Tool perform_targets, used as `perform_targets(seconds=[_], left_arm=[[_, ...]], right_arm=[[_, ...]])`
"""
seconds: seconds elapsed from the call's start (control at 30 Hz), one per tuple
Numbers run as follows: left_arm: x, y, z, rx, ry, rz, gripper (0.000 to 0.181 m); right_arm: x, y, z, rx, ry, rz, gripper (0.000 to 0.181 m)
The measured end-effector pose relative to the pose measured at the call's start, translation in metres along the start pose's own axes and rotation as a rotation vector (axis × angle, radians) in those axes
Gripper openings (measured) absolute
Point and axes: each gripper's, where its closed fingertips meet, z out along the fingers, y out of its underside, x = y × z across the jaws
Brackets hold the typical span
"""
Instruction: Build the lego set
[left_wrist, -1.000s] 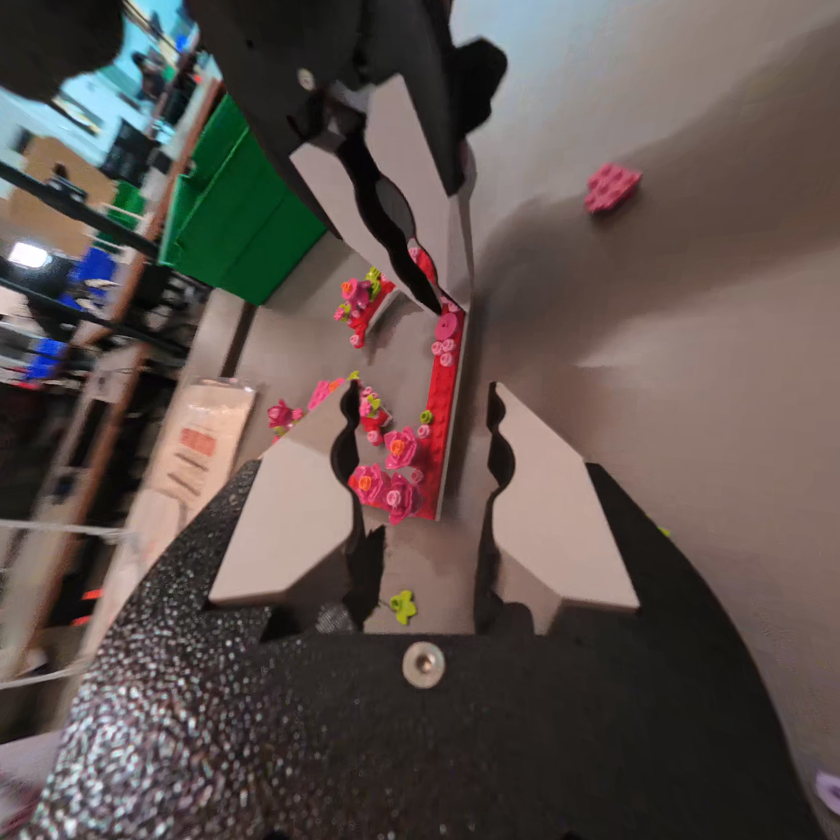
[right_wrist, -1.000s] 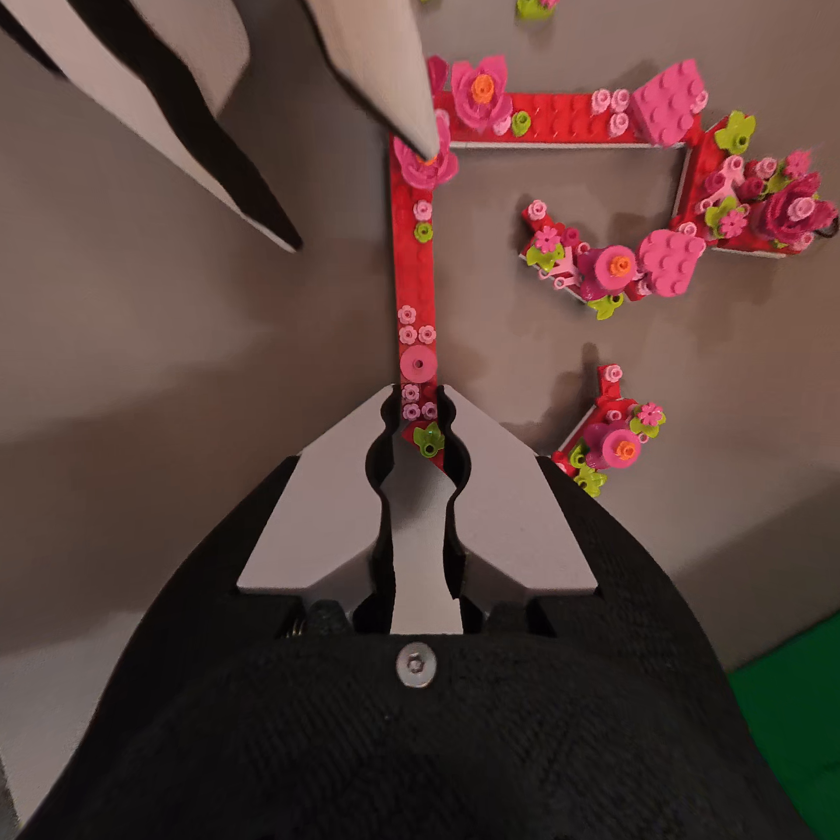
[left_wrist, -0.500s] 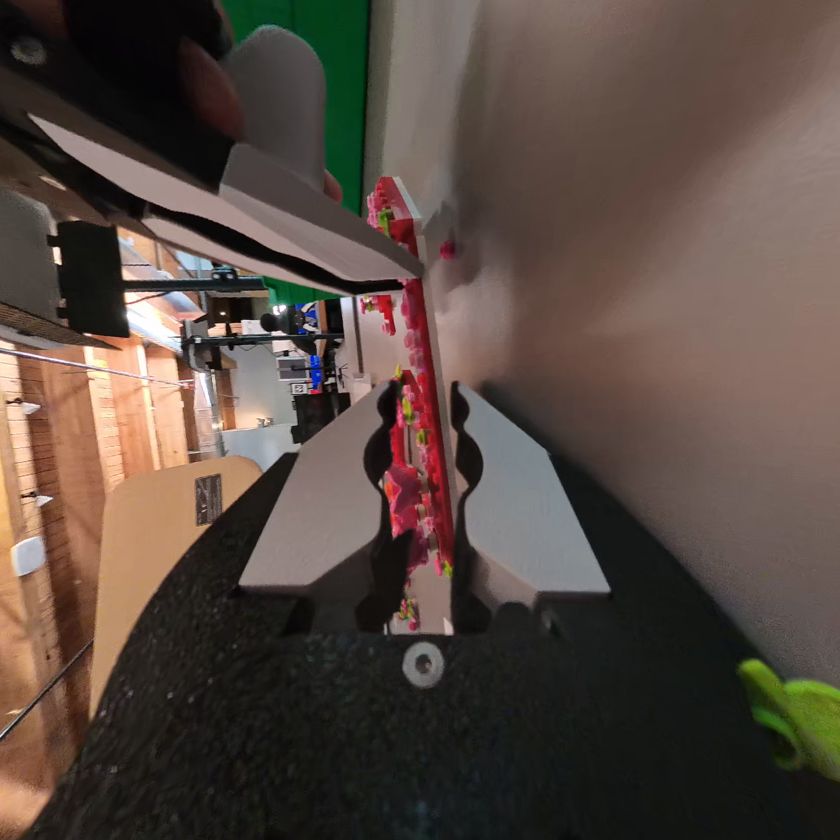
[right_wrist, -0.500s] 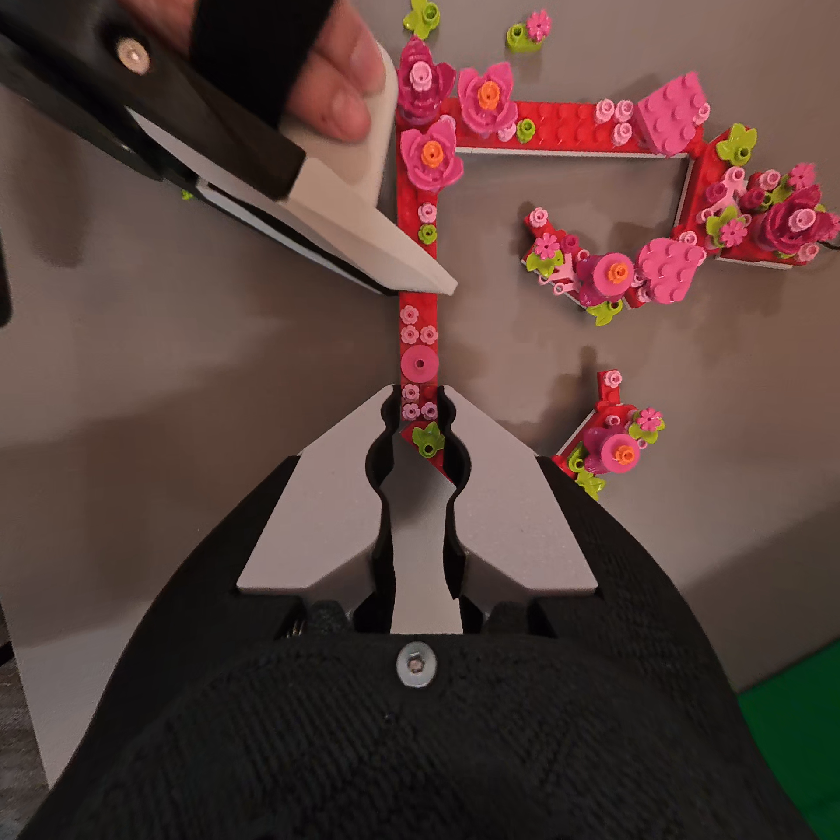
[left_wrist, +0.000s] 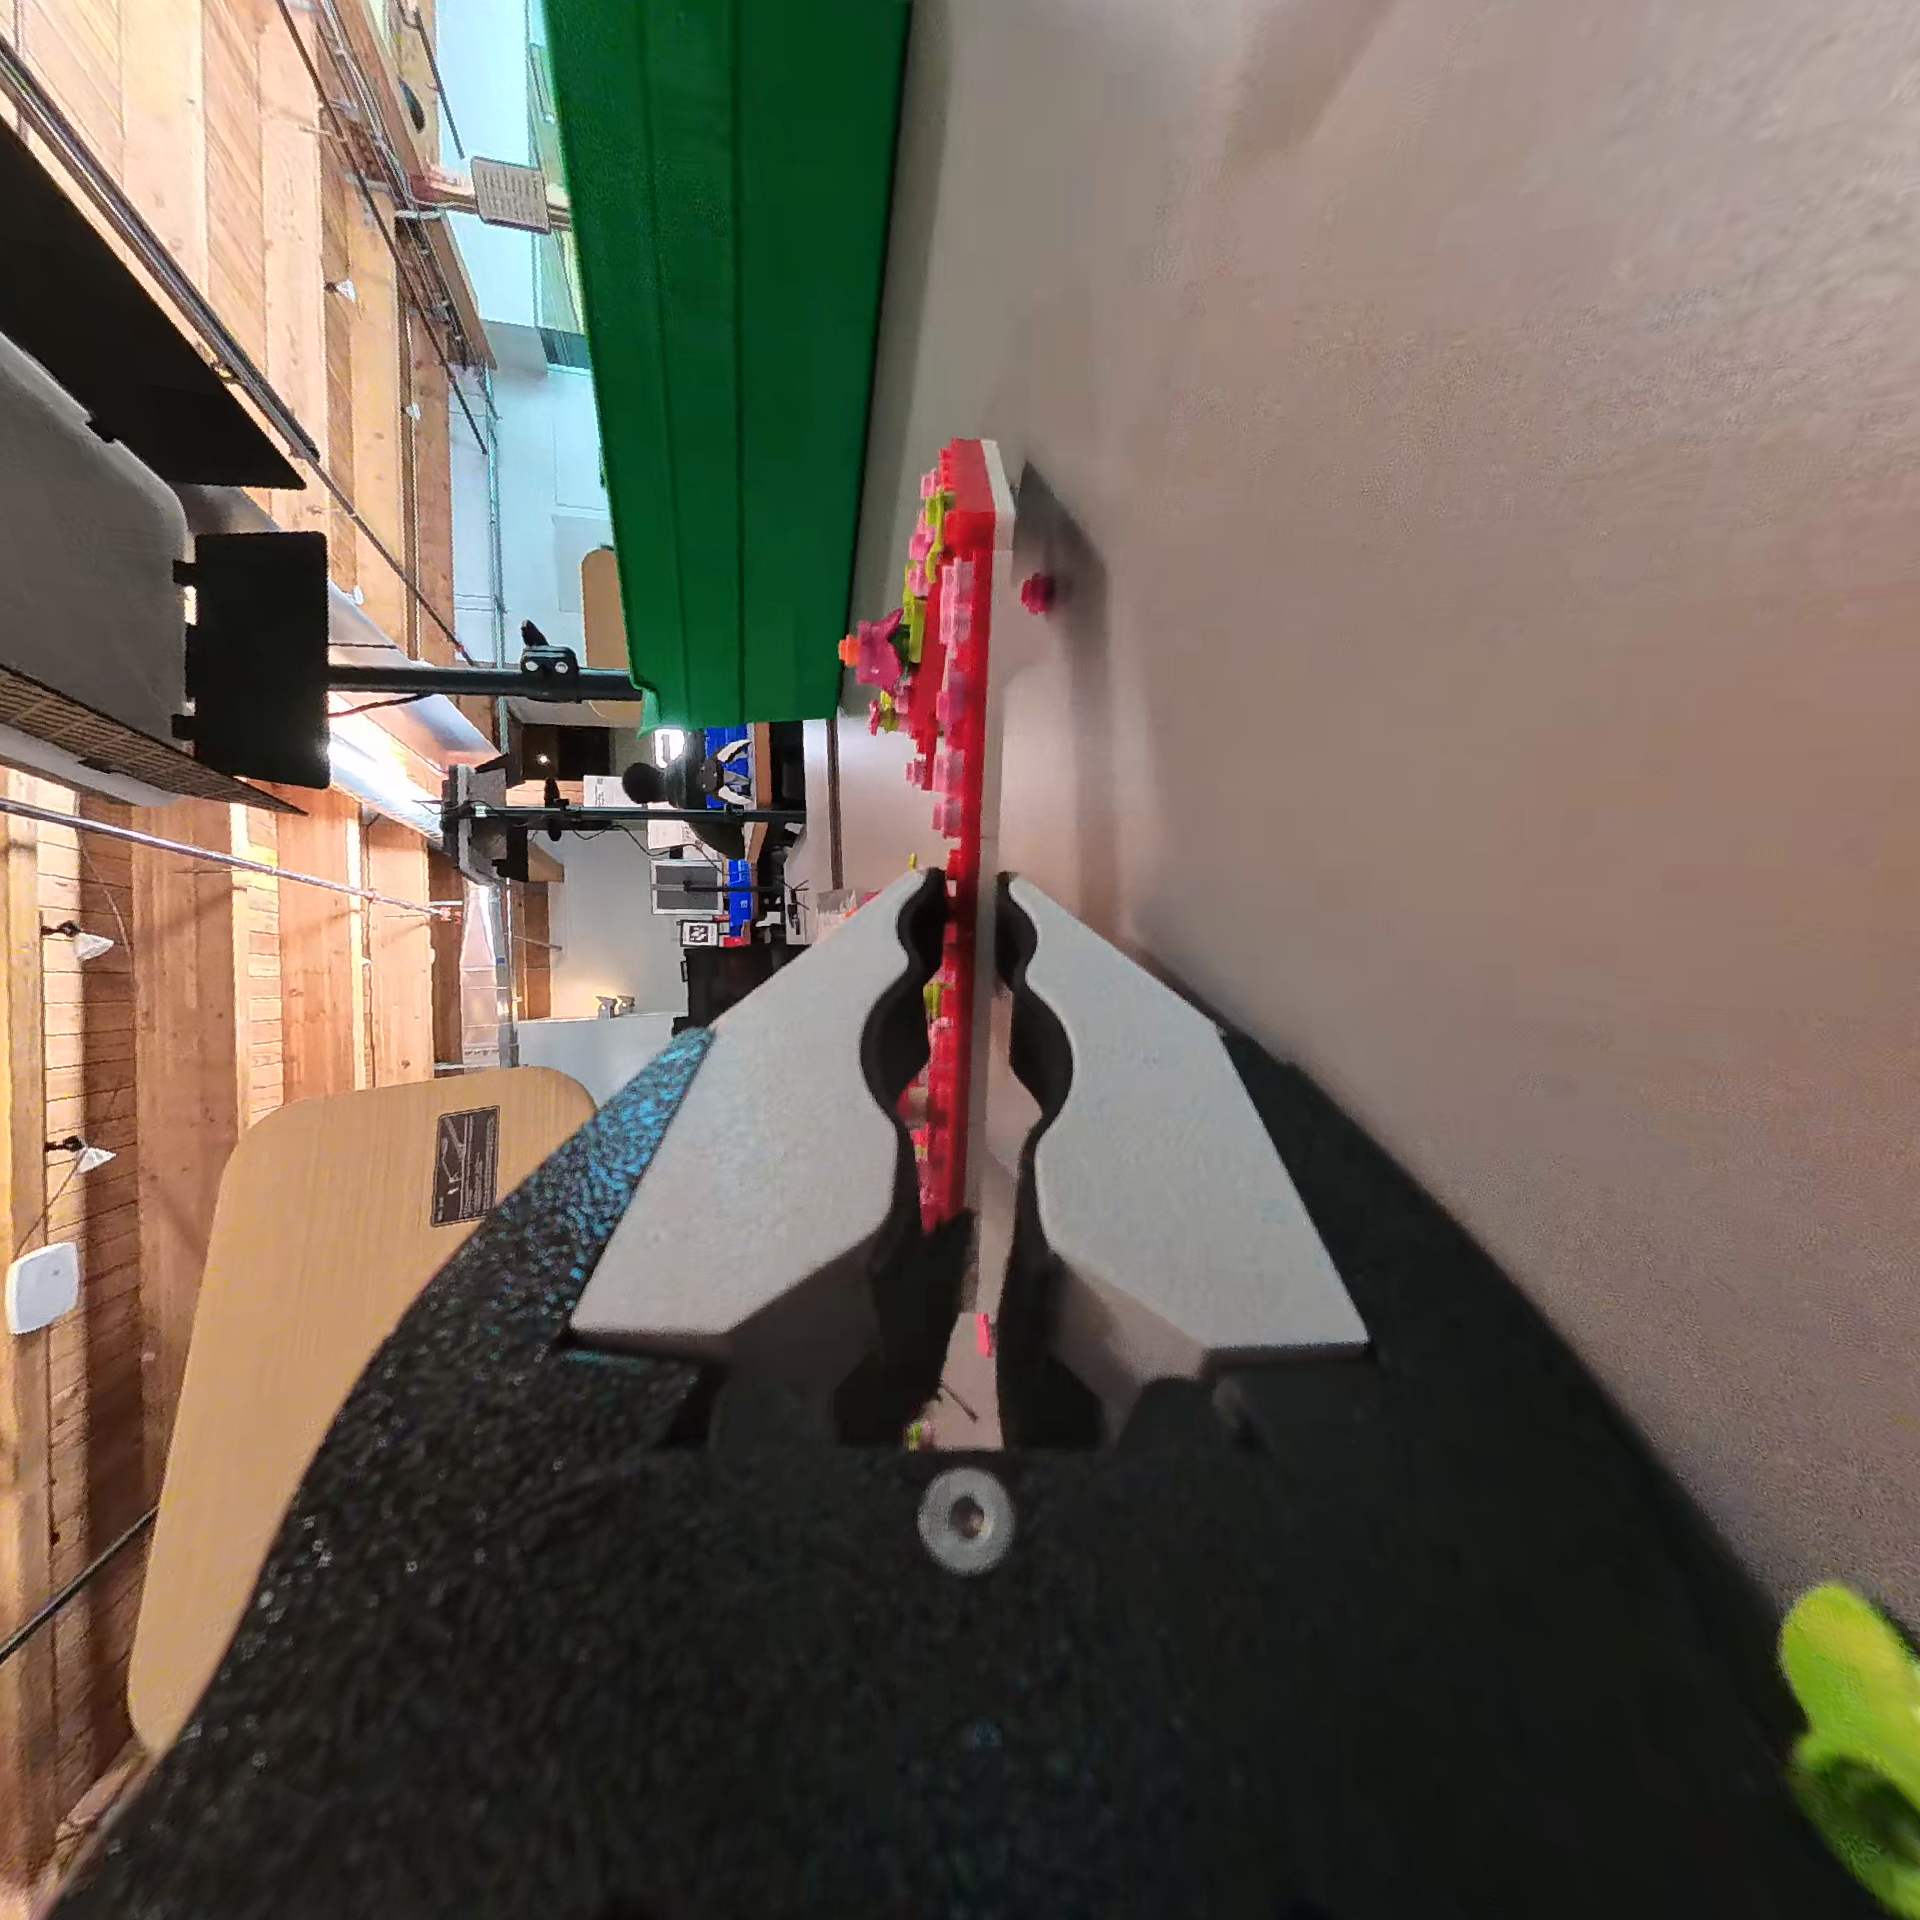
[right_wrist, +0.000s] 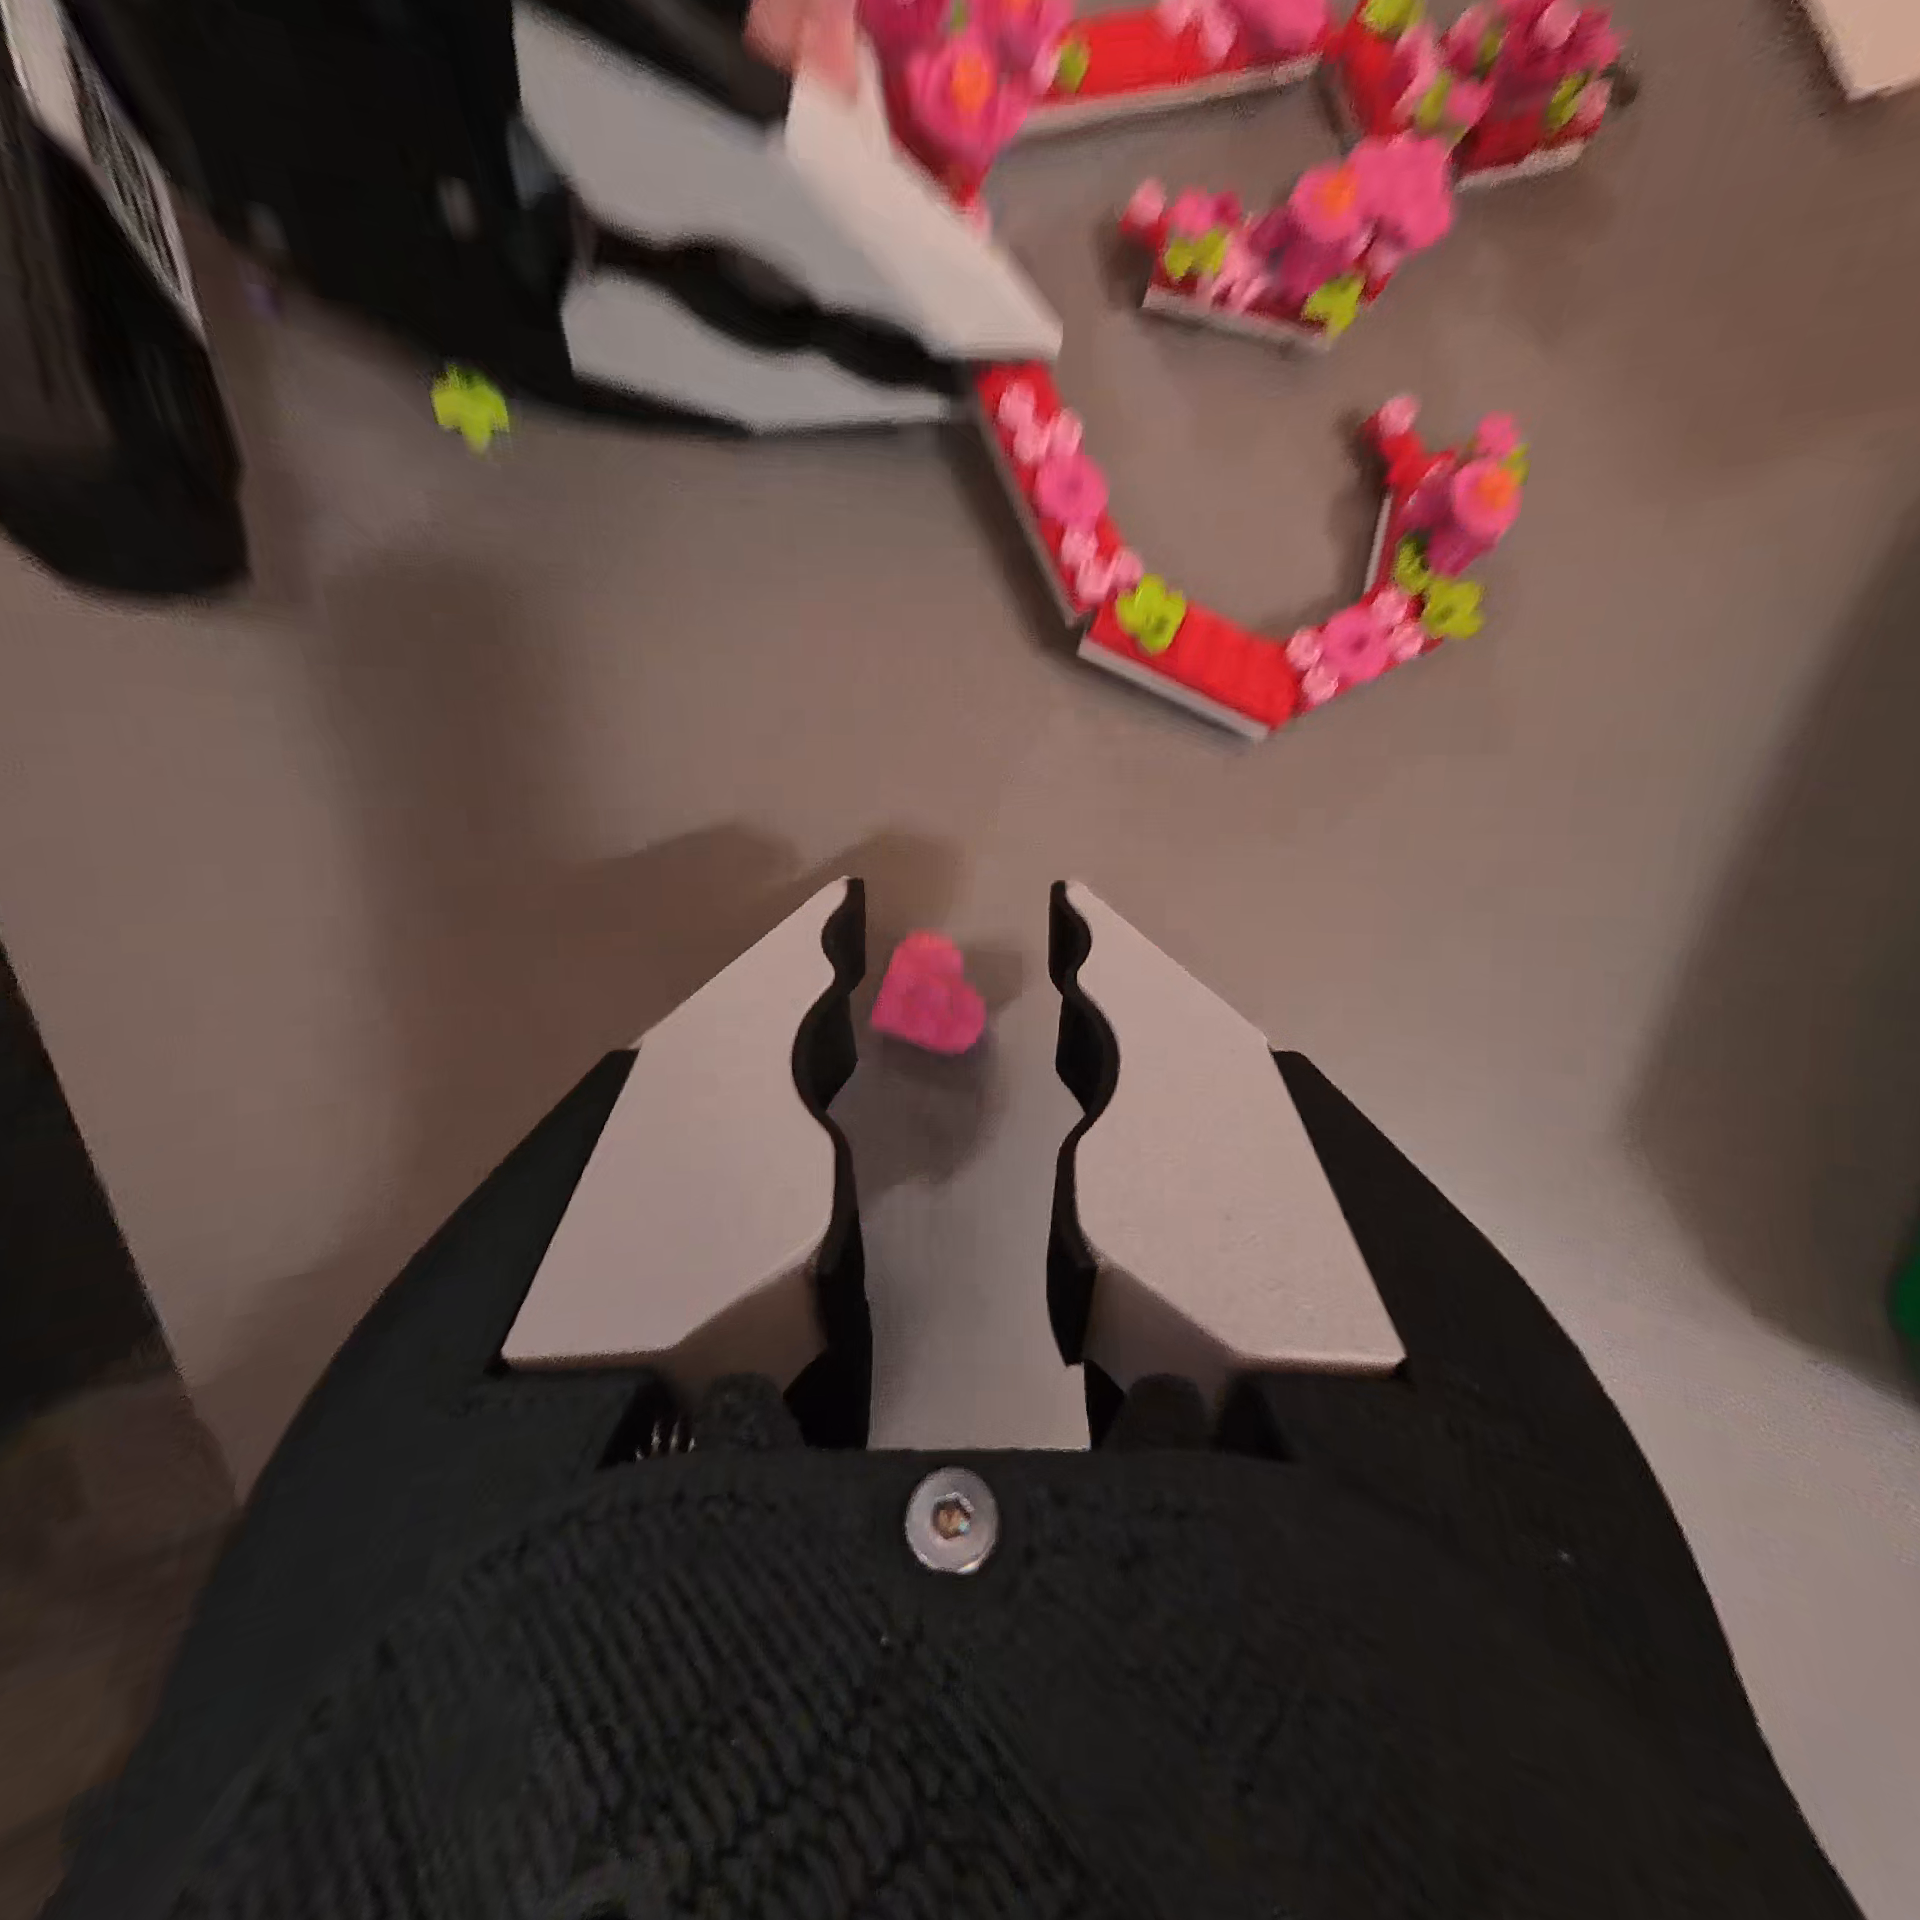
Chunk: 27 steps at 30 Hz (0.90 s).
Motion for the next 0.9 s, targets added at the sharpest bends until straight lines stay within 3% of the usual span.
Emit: perform_targets(seconds=[0.1, 0.33, 0.43, 0.57, 0.67, 0.9], left_arm=[[0.001, 0.001, 0.000, 0.003, 0.005, -0.019, 0.007], [0.001, 0.001, 0.000, 0.003, 0.011, -0.037, 0.007], [0.001, 0.001, 0.000, 0.005, 0.013, -0.035, 0.007], [0.002, 0.001, 0.000, 0.007, 0.015, -0.037, 0.007], [0.001, 0.001, 0.000, 0.009, 0.013, -0.036, 0.007], [0.001, 0.001, 0.000, 0.010, 0.011, -0.036, 0.007]], right_arm=[[-0.006, 0.027, 0.005, -0.013, 0.008, -0.008, 0.038], [-0.021, 0.045, 0.005, 0.022, -0.045, 0.023, 0.040], [-0.036, 0.050, -0.001, -0.003, -0.120, 0.022, 0.028], [-0.024, 0.040, -0.003, 0.054, -0.066, 0.013, 0.032], [-0.020, 0.032, 0.004, 0.089, -0.032, -0.128, 0.042], [-0.020, 0.032, 0.012, 0.041, -0.204, -0.210, 0.043]])
